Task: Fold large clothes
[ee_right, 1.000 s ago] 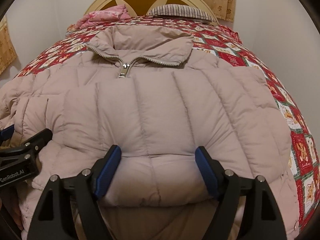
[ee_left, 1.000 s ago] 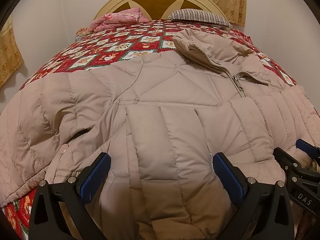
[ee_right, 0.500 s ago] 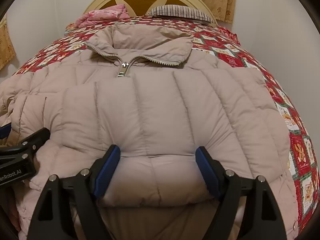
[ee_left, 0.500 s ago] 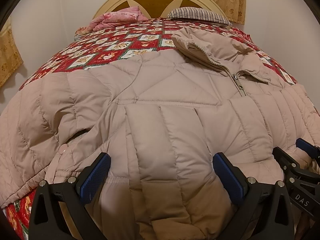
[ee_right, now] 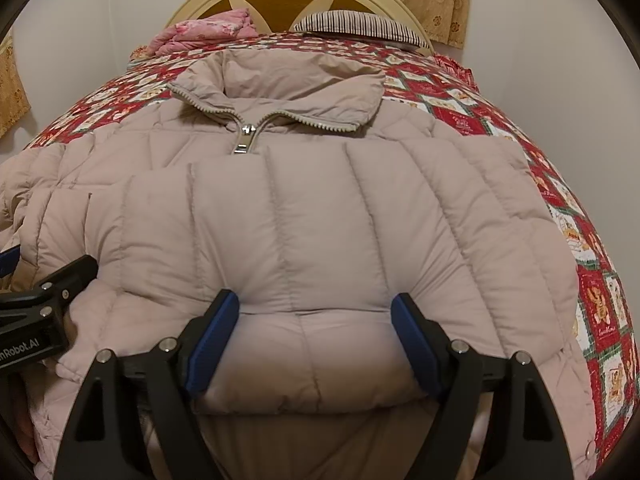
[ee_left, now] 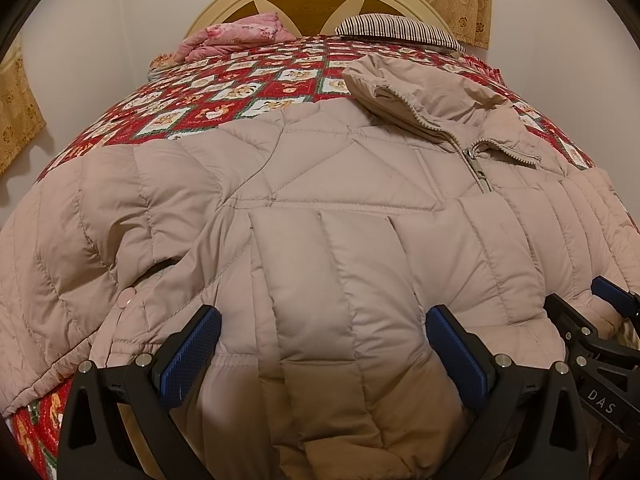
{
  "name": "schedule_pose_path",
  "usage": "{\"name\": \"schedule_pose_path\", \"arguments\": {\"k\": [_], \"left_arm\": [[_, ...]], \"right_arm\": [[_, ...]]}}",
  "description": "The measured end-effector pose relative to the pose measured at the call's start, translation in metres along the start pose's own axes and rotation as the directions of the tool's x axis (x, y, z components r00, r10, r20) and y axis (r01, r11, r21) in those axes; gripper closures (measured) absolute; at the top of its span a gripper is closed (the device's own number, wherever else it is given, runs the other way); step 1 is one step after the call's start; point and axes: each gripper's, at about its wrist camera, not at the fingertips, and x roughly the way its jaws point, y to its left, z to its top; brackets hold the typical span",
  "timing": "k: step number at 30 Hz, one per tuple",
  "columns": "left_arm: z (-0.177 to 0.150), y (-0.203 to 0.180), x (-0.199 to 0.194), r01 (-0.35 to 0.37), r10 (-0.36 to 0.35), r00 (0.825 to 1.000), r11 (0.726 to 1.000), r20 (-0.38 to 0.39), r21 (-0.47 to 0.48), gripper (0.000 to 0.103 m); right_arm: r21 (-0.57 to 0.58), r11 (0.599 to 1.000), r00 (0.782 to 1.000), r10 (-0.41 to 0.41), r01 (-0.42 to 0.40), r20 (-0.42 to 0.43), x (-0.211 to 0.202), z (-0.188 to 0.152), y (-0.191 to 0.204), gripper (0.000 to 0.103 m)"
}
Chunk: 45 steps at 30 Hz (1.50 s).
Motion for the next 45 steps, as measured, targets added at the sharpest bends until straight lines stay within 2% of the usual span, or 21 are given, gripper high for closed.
{"name": "schedule_pose_path", "arguments": {"k": [8, 12, 15, 18, 20, 23, 25, 26, 27, 28, 30, 31, 32, 33, 34, 37, 40, 41, 43, 44, 45], "left_arm": [[0.003, 0.005, -0.002, 0.039, -0.039, 0.999, 0.999, -0.015, -0.013, 0.001], [0.004, 0.018, -0.026, 0.075, -0.076, 0.997, 0.997, -0.022, -0.030, 0.001], [-0.008, 0.048, -0.069, 0.083, -0.081, 0.996, 0.996, 0.042, -0.035, 0.001], [-0.032, 0.096, -0.110, 0.024, -0.017, 0.994, 0.998, 0.108, -0.061, 0.001], [-0.058, 0.143, -0.131, -0.026, 0.043, 0.990, 0.991, 0.131, -0.129, 0.001], [-0.088, 0.200, -0.146, -0.081, 0.116, 0.985, 0.964, 0.125, -0.252, 0.001], [-0.110, 0.239, -0.153, -0.039, 0.098, 0.985, 0.924, 0.139, -0.380, 0.001], [-0.120, 0.256, -0.155, 0.006, 0.069, 0.986, 0.893, 0.150, -0.450, 0.001], [-0.132, 0.275, -0.156, 0.084, 0.017, 0.983, 0.841, 0.182, -0.535, 0.001], [-0.139, 0.285, -0.156, 0.136, -0.013, 0.978, 0.801, 0.210, -0.582, 0.001], [-0.160, 0.314, -0.151, 0.254, -0.053, 0.954, 0.666, 0.295, -0.701, 0.001], [-0.168, 0.325, -0.145, 0.280, -0.043, 0.946, 0.607, 0.321, -0.744, 0.001], [-0.174, 0.336, -0.138, 0.288, -0.030, 0.944, 0.562, 0.329, -0.775, 0.001], [-0.177, 0.343, -0.133, 0.305, -0.025, 0.938, 0.529, 0.346, -0.791, 0.001], [-0.176, 0.348, -0.133, 0.321, 0.000, 0.927, 0.512, 0.374, -0.797, 0.001], [-0.164, 0.357, -0.128, 0.340, 0.014, 0.915, 0.517, 0.404, -0.785, 0.001], [-0.158, 0.368, -0.119, 0.309, 0.047, 0.921, 0.517, 0.387, -0.798, 0.001], [-0.154, 0.368, -0.117, 0.295, 0.062, 0.922, 0.526, 0.381, -0.798, 0.002], [-0.149, 0.367, -0.118, 0.266, 0.094, 0.923, 0.546, 0.374, -0.794, 0.013], [-0.148, 0.367, -0.117, 0.266, 0.096, 0.921, 0.555, 0.379, -0.788, 0.049], [-0.145, 0.370, -0.112, 0.286, 0.057, 0.922, 0.565, 0.382, -0.774, 0.084]], "right_arm": [[-0.004, 1.000, 1.000, -0.005, 0.005, 0.001, 0.001, 0.000, -0.002, 0.021], [-0.002, 1.000, 1.000, -0.002, 0.002, 0.002, 0.001, 0.000, -0.002, 0.021], [0.001, 1.000, 1.000, 0.002, -0.002, 0.003, 0.001, 0.000, -0.003, 0.020], [-0.003, 1.000, 1.000, -0.003, 0.003, 0.007, 0.000, 0.001, -0.002, 0.020], [0.001, 1.000, 1.000, 0.001, -0.001, 0.009, 0.000, 0.001, -0.003, 0.020], [0.001, 1.000, 1.000, 0.001, -0.001, 0.013, -0.001, 0.000, -0.003, 0.020], [0.002, 1.000, 1.000, 0.001, -0.001, 0.015, -0.001, 0.000, -0.003, 0.020], [0.002, 1.000, 1.000, 0.001, -0.001, 0.016, -0.002, 0.000, -0.003, 0.020], [0.002, 1.000, 1.000, 0.001, -0.001, 0.018, -0.002, 0.000, -0.003, 0.020], [0.002, 1.000, 1.000, 0.001, -0.001, 0.020, -0.003, 0.000, -0.003, 0.020], [0.003, 1.000, 1.000, 0.001, -0.001, 0.023, -0.003, -0.001, -0.003, 0.020], [0.003, 1.000, 1.000, 0.000, -0.001, 0.025, -0.004, -0.001, -0.003, 0.019], [0.003, 1.000, 1.000, 0.000, 0.000, 0.026, -0.004, -0.001, -0.003, 0.019], [0.003, 1.000, 1.000, 0.000, 0.000, 0.027, -0.004, -0.001, -0.003, 0.019], [0.004, 1.000, 1.000, 0.001, -0.001, 0.027, -0.004, -0.001, -0.003, 0.019], [0.004, 1.000, 1.000, 0.002, -0.002, 0.027, -0.004, -0.001, -0.004, 0.019], [0.005, 1.000, 1.000, 0.002, -0.003, 0.026, -0.004, -0.001, -0.003, 0.019], [0.005, 1.000, 1.000, 0.003, -0.003, 0.027, -0.004, -0.001, -0.004, 0.019], [0.006, 1.000, 1.000, 0.003, -0.003, 0.027, -0.004, -0.001, -0.003, 0.019], [0.006, 1.000, 1.000, 0.004, -0.004, 0.027, -0.004, -0.001, -0.003, 0.019], [0.006, 1.000, 1.000, 0.004, -0.004, 0.027, -0.004, -0.001, -0.003, 0.019]]}}
